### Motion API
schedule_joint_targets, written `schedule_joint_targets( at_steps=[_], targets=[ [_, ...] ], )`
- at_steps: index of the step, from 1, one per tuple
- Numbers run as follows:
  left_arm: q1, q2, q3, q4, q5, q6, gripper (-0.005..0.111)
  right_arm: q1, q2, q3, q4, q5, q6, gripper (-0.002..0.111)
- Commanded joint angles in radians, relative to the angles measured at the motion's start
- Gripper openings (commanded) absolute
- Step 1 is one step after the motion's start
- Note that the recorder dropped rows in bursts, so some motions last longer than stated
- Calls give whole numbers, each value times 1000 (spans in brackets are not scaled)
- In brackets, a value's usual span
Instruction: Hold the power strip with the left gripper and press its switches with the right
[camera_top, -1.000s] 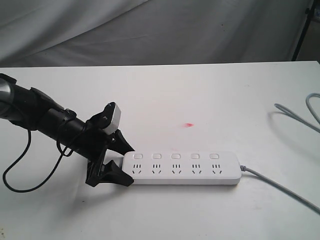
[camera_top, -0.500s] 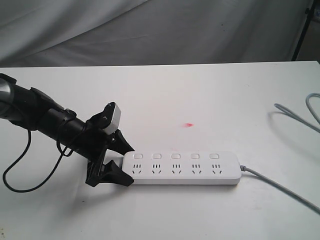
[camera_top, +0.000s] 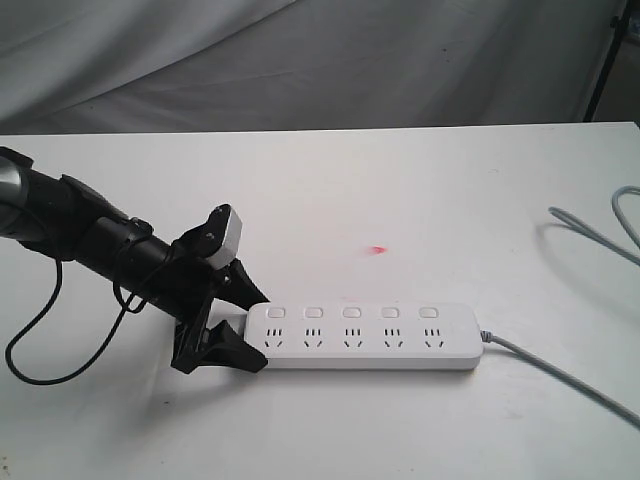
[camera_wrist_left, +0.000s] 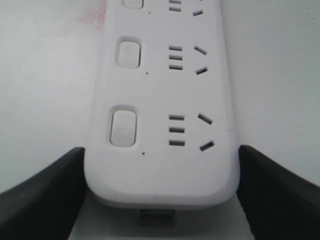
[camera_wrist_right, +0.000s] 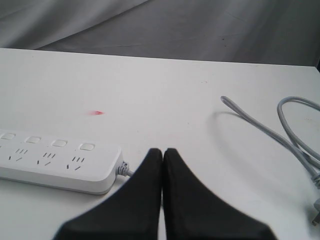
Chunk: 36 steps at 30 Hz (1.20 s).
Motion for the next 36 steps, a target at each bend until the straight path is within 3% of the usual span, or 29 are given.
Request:
schedule_joint_targets(
  at_steps=[1,9,12,13,14,15,16,18,25,32,36],
  targets=[
    [-6,5,-1,7,-15,-9,0,5,-5,3,5,0,0,0],
    [-6,5,-1,7,-13,-9,1,5,-5,3,5,0,0,0],
    [-6,5,-1,15,7,-9,11,5,-5,3,5,0,0,0],
    [-6,5,-1,17,35,-9,26,5,-5,3,5,0,0,0],
    [-6,5,-1,17,63,-9,50,5,-5,3,5,0,0,0],
    [-6,5,-1,17,71,-9,61,5,-5,3,5,0,0,0],
    [-6,5,-1,15,75,-9,89,5,-5,3,5,0,0,0],
    [-6,5,-1,7,70,-14,104,5,-5,3,5,0,0,0],
    [-6,-114,-1,8,70,-26,104,5,-5,3,5,0,0,0],
    [-6,-311,-1,53,62,-290,104,5,-5,3,8,0,1,0],
    [-6,-368,-1,41,62,-367,91,5,-5,3,8,0,1,0]
  ],
)
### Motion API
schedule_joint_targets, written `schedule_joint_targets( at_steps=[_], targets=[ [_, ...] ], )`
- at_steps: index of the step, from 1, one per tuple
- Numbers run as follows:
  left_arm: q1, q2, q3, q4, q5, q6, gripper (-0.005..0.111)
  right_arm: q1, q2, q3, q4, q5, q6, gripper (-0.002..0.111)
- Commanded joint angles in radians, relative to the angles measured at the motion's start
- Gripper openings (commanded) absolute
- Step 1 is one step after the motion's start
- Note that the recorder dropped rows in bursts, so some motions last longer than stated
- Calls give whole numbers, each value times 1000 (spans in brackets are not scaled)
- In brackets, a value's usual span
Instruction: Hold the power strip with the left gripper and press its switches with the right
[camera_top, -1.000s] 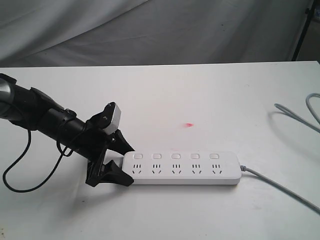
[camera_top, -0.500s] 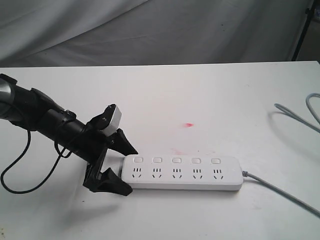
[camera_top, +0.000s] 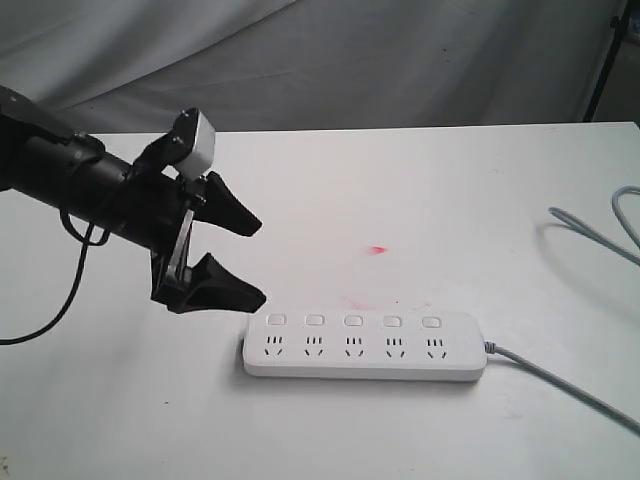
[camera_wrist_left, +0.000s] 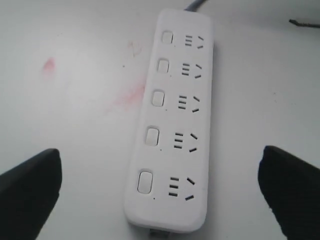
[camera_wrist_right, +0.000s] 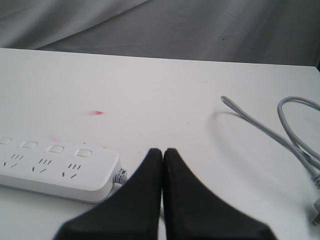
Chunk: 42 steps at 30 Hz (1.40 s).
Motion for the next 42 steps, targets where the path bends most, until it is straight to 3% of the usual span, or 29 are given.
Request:
schedule_joint_targets(
  at_steps=[1,5,7,13,37,42],
  targets=[
    [-6,-69,-3,-13,6,-119,82,5,-5,3,6,0,1,0],
    [-6,-99,-3,-13,37,-181,32,5,-5,3,6,0,1,0],
    [-6,-111,-3,-8,79,-181,1,5,-5,3,6,0,1,0],
    [-6,-119,-3,-13,199,-176,1,5,-5,3,6,0,1,0],
    [-6,-119,-3,10,189,-173,1,5,-5,3,11,0,1,0],
    [-6,-188,-3,1,38,-213,1,5,-5,3,11,0,1,0]
  ],
)
